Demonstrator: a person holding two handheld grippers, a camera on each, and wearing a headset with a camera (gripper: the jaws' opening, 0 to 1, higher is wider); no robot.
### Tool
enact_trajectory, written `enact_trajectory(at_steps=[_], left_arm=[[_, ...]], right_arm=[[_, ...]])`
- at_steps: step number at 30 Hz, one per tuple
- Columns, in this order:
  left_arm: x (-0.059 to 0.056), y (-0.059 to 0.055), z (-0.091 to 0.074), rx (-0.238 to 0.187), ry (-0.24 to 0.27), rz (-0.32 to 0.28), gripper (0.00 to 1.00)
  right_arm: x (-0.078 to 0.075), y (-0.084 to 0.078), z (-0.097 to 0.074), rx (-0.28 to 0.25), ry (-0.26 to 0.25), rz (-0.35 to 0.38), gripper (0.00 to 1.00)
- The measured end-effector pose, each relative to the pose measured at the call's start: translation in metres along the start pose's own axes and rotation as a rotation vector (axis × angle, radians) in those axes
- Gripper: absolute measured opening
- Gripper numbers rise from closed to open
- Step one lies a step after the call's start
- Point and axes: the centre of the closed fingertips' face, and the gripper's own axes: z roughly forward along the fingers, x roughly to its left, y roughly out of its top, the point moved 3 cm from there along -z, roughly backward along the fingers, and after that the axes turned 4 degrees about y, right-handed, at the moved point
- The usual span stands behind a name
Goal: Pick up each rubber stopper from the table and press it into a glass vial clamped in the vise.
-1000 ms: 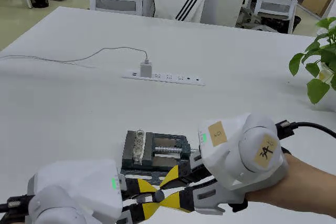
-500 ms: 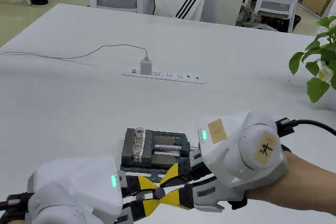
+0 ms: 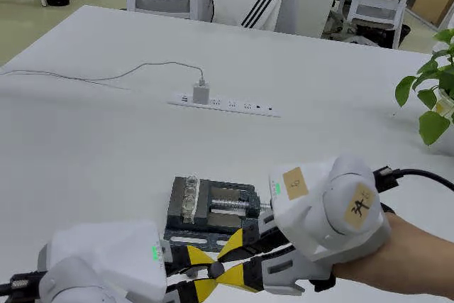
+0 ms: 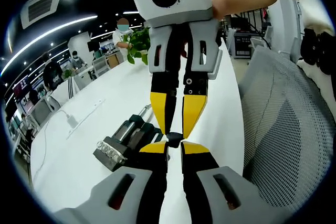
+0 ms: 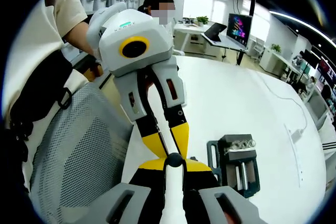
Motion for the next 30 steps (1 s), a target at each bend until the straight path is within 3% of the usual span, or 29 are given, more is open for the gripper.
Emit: enact_trajectory(at_steps=[8, 16, 18, 22, 26, 30], left_arm=[[0.007, -0.02, -0.007, -0.001, 0.086, -0.169, 0.22], [0.025, -0.039, -0.017, 0.003, 0.192, -0.279, 0.49], [0.031, -0.041, -0.02, -0.012, 0.222, -0.305, 0.61], [0.041, -0.048, -0.024, -0.008, 0.273, -0.333, 0.85], [0.048, -0.052, -0.029, -0.013, 0.293, -0.351, 0.94], [0.049, -0.054, -0.029, -0.013, 0.277, -0.366, 0.99]], right_arm=[[-0.018, -0.009, 0.0, 0.024, -0.012, 0.022, 0.07], [-0.037, -0.01, -0.001, 0.059, -0.009, 0.007, 0.07], [-0.045, -0.01, -0.001, 0.071, -0.009, -0.003, 0.07], [-0.061, -0.007, -0.001, 0.104, 0.0, -0.028, 0.07], [-0.078, -0.002, 0.0, 0.132, 0.008, -0.06, 0.07], [-0.097, 0.002, 0.0, 0.192, 0.007, -0.147, 0.06]])
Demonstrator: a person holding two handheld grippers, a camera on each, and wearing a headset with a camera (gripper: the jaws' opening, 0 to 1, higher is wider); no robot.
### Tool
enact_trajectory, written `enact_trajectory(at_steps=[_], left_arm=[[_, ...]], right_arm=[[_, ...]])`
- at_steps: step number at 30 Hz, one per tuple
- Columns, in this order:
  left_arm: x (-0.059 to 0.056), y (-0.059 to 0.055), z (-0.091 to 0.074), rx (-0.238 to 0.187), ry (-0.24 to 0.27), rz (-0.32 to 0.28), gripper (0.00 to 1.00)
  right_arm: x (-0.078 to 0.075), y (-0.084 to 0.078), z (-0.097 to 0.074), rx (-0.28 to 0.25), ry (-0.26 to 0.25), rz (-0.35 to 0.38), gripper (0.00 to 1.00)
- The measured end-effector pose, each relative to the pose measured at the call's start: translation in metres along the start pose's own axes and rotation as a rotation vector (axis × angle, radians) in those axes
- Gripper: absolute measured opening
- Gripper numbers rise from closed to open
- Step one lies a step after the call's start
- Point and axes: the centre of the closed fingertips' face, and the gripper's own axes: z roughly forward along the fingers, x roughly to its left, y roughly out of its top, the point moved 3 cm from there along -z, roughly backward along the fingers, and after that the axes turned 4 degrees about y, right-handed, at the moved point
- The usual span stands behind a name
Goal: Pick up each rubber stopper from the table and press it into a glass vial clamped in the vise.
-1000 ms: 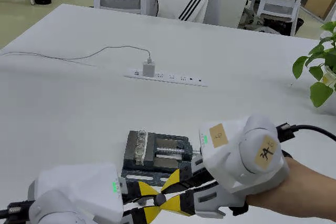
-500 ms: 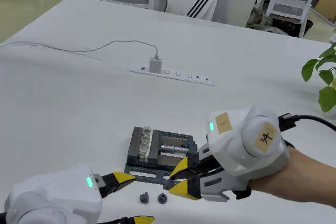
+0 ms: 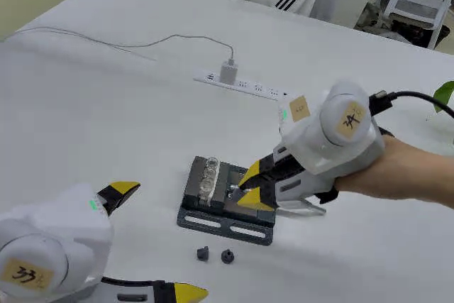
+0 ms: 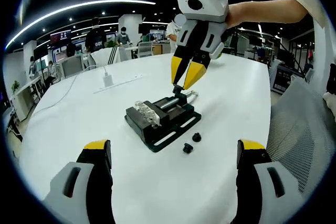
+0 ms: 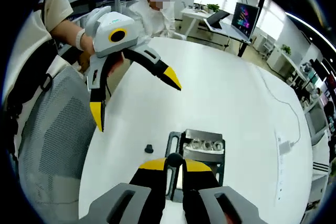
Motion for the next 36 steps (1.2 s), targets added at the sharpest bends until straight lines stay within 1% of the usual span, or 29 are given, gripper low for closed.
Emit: enact_trajectory(at_steps=[3, 5, 8, 10, 12, 15, 16, 17, 19, 22, 24, 25, 26, 28, 30, 32, 34, 36], left_arm=[[0.001, -0.003, 0.0, 0.013, -0.002, 0.016, 0.99], [0.002, -0.002, 0.001, 0.011, -0.005, 0.019, 0.99], [0.002, -0.002, 0.002, 0.016, -0.015, 0.029, 0.99], [0.001, -0.002, 0.002, 0.021, -0.027, 0.046, 0.99], [0.001, 0.0, 0.002, 0.018, -0.031, 0.051, 0.99], [0.0, 0.0, 0.002, 0.021, -0.041, 0.054, 0.99], [0.0, 0.0, 0.001, 0.025, -0.042, 0.057, 0.99], [0.0, -0.001, 0.001, 0.027, -0.045, 0.058, 0.97], [-0.001, -0.002, 0.001, 0.031, -0.052, 0.059, 0.97], [-0.001, -0.004, 0.001, 0.039, -0.054, 0.065, 0.97], [0.0, -0.006, 0.002, 0.042, -0.045, 0.07, 0.99], [0.0, -0.006, 0.002, 0.041, -0.046, 0.068, 0.99], [0.001, -0.007, 0.002, 0.04, -0.044, 0.06, 0.99], [0.001, -0.007, 0.003, 0.041, -0.047, 0.062, 0.99], [0.001, -0.007, 0.003, 0.041, -0.047, 0.064, 0.99], [0.001, -0.008, 0.002, 0.041, -0.051, 0.068, 0.99], [0.003, -0.008, 0.002, 0.041, -0.047, 0.067, 0.99], [0.003, -0.009, 0.002, 0.041, -0.045, 0.06, 0.99]], right_arm=[[-0.016, 0.007, 0.001, 0.006, 0.009, -0.013, 0.06], [-0.024, 0.01, 0.002, 0.011, 0.014, -0.034, 0.06], [-0.038, 0.013, 0.007, 0.038, 0.033, -0.053, 0.06], [-0.044, 0.013, 0.01, 0.055, 0.039, -0.064, 0.06], [-0.051, 0.013, 0.014, 0.072, 0.058, -0.067, 0.05], [-0.06, 0.011, 0.019, 0.116, 0.073, -0.094, 0.05], [-0.065, 0.008, 0.021, 0.168, 0.077, -0.128, 0.05], [-0.068, 0.007, 0.022, 0.193, 0.076, -0.138, 0.05], [-0.07, 0.01, 0.026, 0.201, 0.109, -0.117, 0.05], [-0.076, 0.011, 0.031, 0.227, 0.13, -0.124, 0.05], [-0.079, 0.012, 0.035, 0.235, 0.149, -0.11, 0.05], [-0.078, 0.013, 0.037, 0.238, 0.166, -0.084, 0.05], [-0.078, 0.012, 0.04, 0.249, 0.179, -0.03, 0.05], [-0.085, 0.012, 0.044, 0.273, 0.174, -0.054, 0.05], [-0.088, 0.013, 0.046, 0.288, 0.174, -0.055, 0.05], [-0.085, 0.014, 0.047, 0.293, 0.192, -0.044, 0.05], [-0.082, 0.017, 0.048, 0.299, 0.192, -0.048, 0.05], [-0.083, 0.016, 0.049, 0.31, 0.206, -0.051, 0.05]])
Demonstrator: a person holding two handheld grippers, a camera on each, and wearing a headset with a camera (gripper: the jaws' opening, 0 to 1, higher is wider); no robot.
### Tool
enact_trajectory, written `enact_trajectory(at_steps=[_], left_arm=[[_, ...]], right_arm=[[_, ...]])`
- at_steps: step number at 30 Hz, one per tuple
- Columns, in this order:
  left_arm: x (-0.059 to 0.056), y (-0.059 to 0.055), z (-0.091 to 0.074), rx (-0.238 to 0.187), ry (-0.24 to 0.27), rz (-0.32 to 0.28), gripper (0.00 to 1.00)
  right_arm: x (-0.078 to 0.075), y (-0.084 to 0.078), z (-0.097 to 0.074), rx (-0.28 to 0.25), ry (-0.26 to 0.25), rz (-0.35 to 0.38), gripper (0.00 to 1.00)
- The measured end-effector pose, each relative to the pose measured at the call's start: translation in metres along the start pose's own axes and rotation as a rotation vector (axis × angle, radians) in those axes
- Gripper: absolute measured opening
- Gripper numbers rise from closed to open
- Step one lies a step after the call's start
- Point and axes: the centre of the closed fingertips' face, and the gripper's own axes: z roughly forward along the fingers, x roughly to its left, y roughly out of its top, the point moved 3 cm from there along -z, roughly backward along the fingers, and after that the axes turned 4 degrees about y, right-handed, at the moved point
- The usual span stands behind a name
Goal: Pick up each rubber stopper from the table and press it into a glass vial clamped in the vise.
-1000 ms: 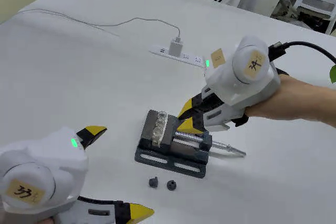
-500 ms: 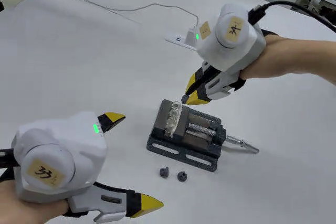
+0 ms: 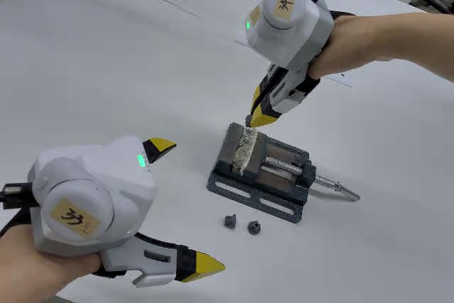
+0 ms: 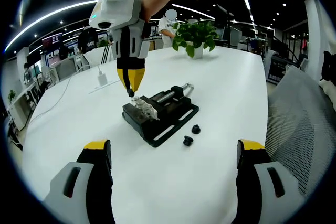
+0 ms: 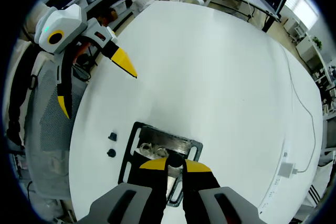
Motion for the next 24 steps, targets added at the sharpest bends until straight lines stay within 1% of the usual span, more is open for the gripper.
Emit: enact_trajectory(at_steps=[2, 6, 9, 12, 13, 14, 16, 21, 24], left_arm=[[0.0, -0.001, 0.0, 0.0, -0.001, -0.002, 0.99], [-0.003, -0.002, 0.001, 0.001, -0.007, -0.007, 0.99], [-0.004, -0.004, 0.002, 0.004, -0.009, -0.01, 0.99], [-0.005, -0.004, 0.003, 0.006, -0.013, -0.014, 0.99], [-0.005, -0.005, 0.003, 0.006, -0.012, -0.014, 0.99], [-0.005, -0.005, 0.003, 0.006, -0.012, -0.015, 0.99], [-0.005, -0.006, 0.004, 0.007, -0.013, -0.023, 0.99], [-0.006, -0.009, 0.004, 0.011, -0.016, -0.029, 0.99], [-0.007, -0.009, 0.004, 0.012, -0.017, -0.033, 0.98]], right_arm=[[0.0, -0.002, 0.002, 0.021, -0.002, -0.011, 0.05], [0.004, -0.003, 0.003, 0.023, 0.003, -0.002, 0.05], [0.003, -0.005, 0.005, 0.027, 0.004, -0.001, 0.05], [0.004, -0.011, 0.009, 0.045, 0.014, 0.001, 0.05], [0.003, -0.007, 0.009, 0.023, 0.009, 0.006, 0.05], [0.002, -0.007, 0.009, 0.022, 0.002, 0.013, 0.05], [0.002, -0.011, 0.011, 0.043, 0.006, 0.007, 0.05], [0.005, -0.009, 0.011, 0.056, 0.004, -0.007, 0.05], [0.004, -0.01, 0.01, 0.053, 0.003, 0.011, 0.05]])
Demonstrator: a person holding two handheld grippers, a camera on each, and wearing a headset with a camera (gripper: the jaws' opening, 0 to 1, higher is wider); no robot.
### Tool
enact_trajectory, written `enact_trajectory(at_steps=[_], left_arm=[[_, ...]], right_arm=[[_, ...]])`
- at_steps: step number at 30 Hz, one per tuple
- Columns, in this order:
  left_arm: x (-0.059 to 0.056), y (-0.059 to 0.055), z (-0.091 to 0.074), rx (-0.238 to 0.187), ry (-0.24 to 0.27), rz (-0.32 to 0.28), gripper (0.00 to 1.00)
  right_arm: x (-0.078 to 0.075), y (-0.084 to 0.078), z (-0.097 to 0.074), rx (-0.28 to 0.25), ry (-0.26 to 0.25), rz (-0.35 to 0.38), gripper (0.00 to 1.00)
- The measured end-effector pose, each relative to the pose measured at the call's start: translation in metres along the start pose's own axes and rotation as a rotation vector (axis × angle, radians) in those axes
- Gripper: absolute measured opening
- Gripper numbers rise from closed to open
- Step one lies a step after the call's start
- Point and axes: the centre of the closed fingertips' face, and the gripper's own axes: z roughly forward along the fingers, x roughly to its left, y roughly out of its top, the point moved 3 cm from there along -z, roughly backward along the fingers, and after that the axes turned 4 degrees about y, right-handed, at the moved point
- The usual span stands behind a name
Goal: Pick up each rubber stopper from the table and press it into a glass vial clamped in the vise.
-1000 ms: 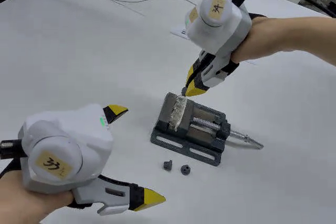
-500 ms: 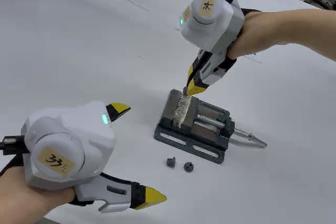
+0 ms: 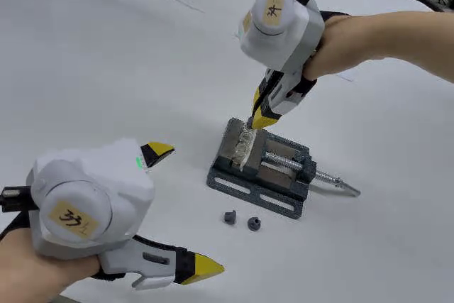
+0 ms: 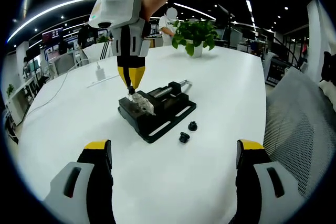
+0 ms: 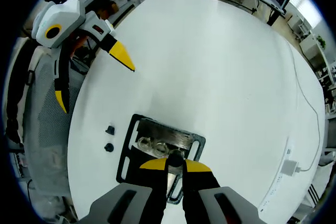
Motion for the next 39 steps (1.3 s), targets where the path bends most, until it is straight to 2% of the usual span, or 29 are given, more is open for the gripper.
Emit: enact_trajectory(at_steps=[3, 9, 14, 18, 20, 24, 30, 34, 37, 38, 39], left_arm=[[-0.002, -0.001, 0.001, -0.002, -0.005, -0.008, 0.98], [-0.004, -0.001, 0.001, -0.004, -0.012, -0.011, 0.97], [-0.005, -0.004, -0.001, 0.0, -0.014, -0.014, 0.97], [-0.005, -0.006, 0.0, 0.002, -0.012, -0.021, 0.97], [-0.006, -0.007, 0.001, 0.002, -0.013, -0.027, 0.97], [-0.008, -0.006, 0.003, -0.002, -0.02, -0.028, 0.96], [-0.011, -0.004, 0.006, -0.006, -0.033, -0.026, 0.96], [-0.011, -0.003, 0.007, -0.007, -0.038, -0.023, 0.95], [-0.012, -0.003, 0.008, -0.007, -0.041, -0.025, 0.95], [-0.012, -0.003, 0.008, -0.006, -0.04, -0.024, 0.95], [-0.012, -0.003, 0.007, -0.006, -0.041, -0.023, 0.95]], right_arm=[[-0.002, -0.001, 0.0, 0.0, -0.003, 0.037, 0.04], [-0.001, 0.0, 0.0, 0.016, -0.004, 0.054, 0.04], [-0.003, 0.003, 0.002, 0.059, -0.006, 0.077, 0.04], [-0.003, 0.003, 0.002, 0.07, -0.007, 0.159, 0.04], [-0.004, 0.003, 0.002, 0.07, -0.005, 0.172, 0.04], [-0.005, 0.003, 0.002, 0.061, -0.001, 0.263, 0.03], [-0.006, 0.003, 0.003, 0.069, -0.004, 0.329, 0.03], [-0.006, 0.003, 0.004, 0.08, -0.007, 0.422, 0.03], [-0.005, 0.004, 0.004, 0.095, -0.008, 0.38, 0.04], [-0.004, 0.004, 0.004, 0.101, -0.008, 0.33, 0.04], [-0.003, 0.004, 0.004, 0.098, -0.009, 0.33, 0.04]])
